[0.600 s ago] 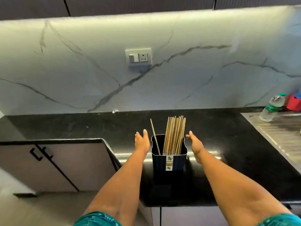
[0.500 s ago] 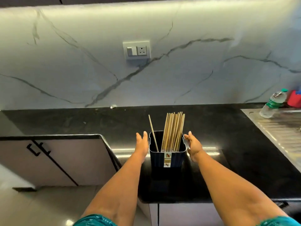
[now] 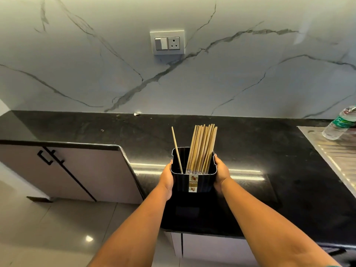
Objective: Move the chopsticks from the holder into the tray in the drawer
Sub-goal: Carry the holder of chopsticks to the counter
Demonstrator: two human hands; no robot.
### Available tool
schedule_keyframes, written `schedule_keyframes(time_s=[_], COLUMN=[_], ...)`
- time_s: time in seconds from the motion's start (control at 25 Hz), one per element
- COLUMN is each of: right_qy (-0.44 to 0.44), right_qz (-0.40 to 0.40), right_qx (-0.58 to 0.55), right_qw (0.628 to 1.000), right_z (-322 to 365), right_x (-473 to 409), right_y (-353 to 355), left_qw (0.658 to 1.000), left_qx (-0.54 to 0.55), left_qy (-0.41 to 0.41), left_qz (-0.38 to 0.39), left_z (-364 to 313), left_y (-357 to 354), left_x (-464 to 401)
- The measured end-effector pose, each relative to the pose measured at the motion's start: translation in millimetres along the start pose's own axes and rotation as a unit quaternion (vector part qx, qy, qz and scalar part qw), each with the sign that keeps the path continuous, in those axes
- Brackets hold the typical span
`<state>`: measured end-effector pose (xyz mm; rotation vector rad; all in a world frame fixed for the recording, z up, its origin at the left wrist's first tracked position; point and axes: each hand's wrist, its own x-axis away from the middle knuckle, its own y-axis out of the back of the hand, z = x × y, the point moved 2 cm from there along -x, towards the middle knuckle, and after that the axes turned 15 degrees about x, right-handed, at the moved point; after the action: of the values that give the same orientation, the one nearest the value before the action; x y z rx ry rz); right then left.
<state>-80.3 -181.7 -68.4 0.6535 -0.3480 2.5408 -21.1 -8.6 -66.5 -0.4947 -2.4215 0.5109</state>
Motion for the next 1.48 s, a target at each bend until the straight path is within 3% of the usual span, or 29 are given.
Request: schedule_keyframes(time_s=[0.16, 0.4, 0.8, 1.0, 1.16, 1.36, 1.48], right_qy=[0.017, 0.016, 0.010, 0.008, -0.008, -0.017, -0.039], right_qz=[0.045, 0.165, 0.388, 0.510, 0.622, 0.711, 0.795], right_qx=[0.029, 0.071, 0.194, 0.258, 0.286, 0.319, 0.297], right_qw=[0.998, 0.984, 0.901, 0.821, 0.729, 0.626, 0.528], right_z=[7.9, -1.6, -101.1, -191.9, -273.7, -374.1, -424.6], right_x=[6.9, 47.1, 211.2, 358.7, 493.8, 671.3, 766.7], right_y=[-29.9, -119.3, -294.1, -351.2, -377.0, -380.0, -370.3], left_qw=[0.998, 0.971, 0.886, 0.814, 0.748, 0.622, 0.542], left_qx=[0.015, 0.074, 0.100, 0.146, 0.199, 0.267, 0.309], left_qy=[-0.048, -0.171, -0.297, -0.323, -0.321, -0.364, -0.368], left_qz=[-0.036, -0.151, -0.341, -0.460, -0.545, -0.640, -0.689], left_z=[-12.5, -36.8, 7.1, 87.3, 158.4, 258.9, 312.9], left_y=[22.0, 90.7, 232.7, 285.9, 304.7, 304.7, 292.7], left_x=[29.0, 109.4, 343.9, 510.1, 653.2, 822.1, 903.6])
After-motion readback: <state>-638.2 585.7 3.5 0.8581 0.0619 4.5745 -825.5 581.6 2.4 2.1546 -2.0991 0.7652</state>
